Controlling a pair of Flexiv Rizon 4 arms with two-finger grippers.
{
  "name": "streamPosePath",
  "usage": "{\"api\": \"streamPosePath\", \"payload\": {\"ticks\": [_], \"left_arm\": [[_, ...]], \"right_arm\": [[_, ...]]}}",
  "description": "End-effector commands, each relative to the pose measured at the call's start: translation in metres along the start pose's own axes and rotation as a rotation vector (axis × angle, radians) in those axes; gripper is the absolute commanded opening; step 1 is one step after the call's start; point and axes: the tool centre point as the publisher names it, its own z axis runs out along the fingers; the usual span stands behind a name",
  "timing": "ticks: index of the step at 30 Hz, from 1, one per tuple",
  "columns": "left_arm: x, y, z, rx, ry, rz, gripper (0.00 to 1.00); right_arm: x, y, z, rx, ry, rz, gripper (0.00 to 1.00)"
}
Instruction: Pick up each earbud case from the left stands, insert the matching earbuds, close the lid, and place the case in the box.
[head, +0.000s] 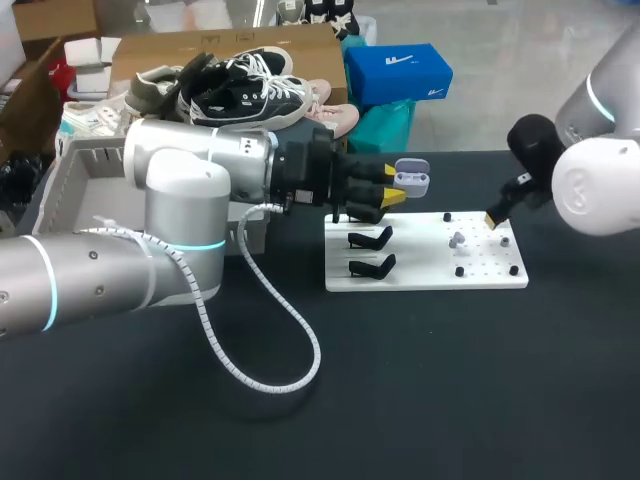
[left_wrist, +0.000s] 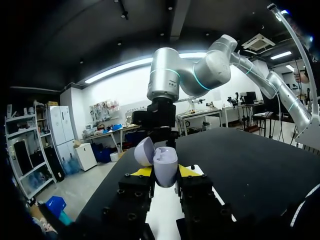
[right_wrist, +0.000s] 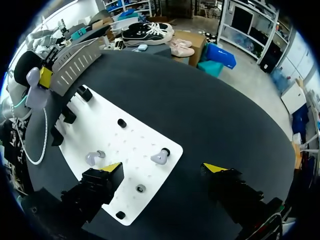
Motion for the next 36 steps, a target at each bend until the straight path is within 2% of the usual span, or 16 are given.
{"api": "streamPosePath", "payload": {"ticks": [1, 7, 9, 13, 15, 18, 19, 20, 22, 29, 36], "left_arm": [[0.0007, 0.0003, -0.0002, 0.0, -0.003, 0.002, 0.0], [0.0007, 0.0003, -0.0002, 0.0, -0.003, 0.002, 0.0], [0.0007, 0.0003, -0.0002, 0.0, -0.003, 0.002, 0.0], [0.0007, 0.0003, -0.0002, 0.0, -0.003, 0.002, 0.0], [0.0007, 0.0003, -0.0002, 0.0, -0.003, 0.002, 0.0], [0.0007, 0.0003, -0.0002, 0.0, -0.003, 0.002, 0.0], [0.0007, 0.0003, -0.0002, 0.0, -0.003, 0.002, 0.0], [0.0007, 0.0003, -0.0002, 0.0, -0.003, 0.002, 0.0], [0.0007, 0.0003, -0.0002, 0.0, -0.003, 0.002, 0.0], [0.0007, 0.0003, -0.0002, 0.0, -0.003, 0.002, 0.0], [0.0007, 0.0003, -0.0002, 0.0, -0.003, 0.002, 0.0]], "right_arm": [[-0.0028, 0.0065, 0.002, 0.064, 0.013, 0.004, 1.0], [-0.0069, 0.0057, 0.0001, 0.083, 0.002, 0.011, 1.0], [-0.0081, 0.0043, -0.0012, 0.093, -0.006, 0.025, 0.88], [-0.0085, 0.0015, -0.0039, 0.098, -0.027, 0.073, 0.76], [-0.0081, 0.0013, -0.0044, 0.095, -0.032, 0.087, 0.78], [-0.0086, 0.0035, -0.0037, 0.1, -0.025, 0.086, 0.71], [-0.0088, 0.0044, -0.0032, 0.102, -0.021, 0.084, 0.64], [-0.009, 0.0051, -0.0029, 0.104, -0.017, 0.082, 0.6], [-0.0088, 0.0061, -0.0027, 0.102, -0.019, 0.085, 0.65], [-0.0081, 0.0076, 0.001, 0.102, -0.029, 0.115, 0.48], [-0.0112, 0.0085, 0.0026, 0.118, -0.026, 0.123, 0.46]]}}
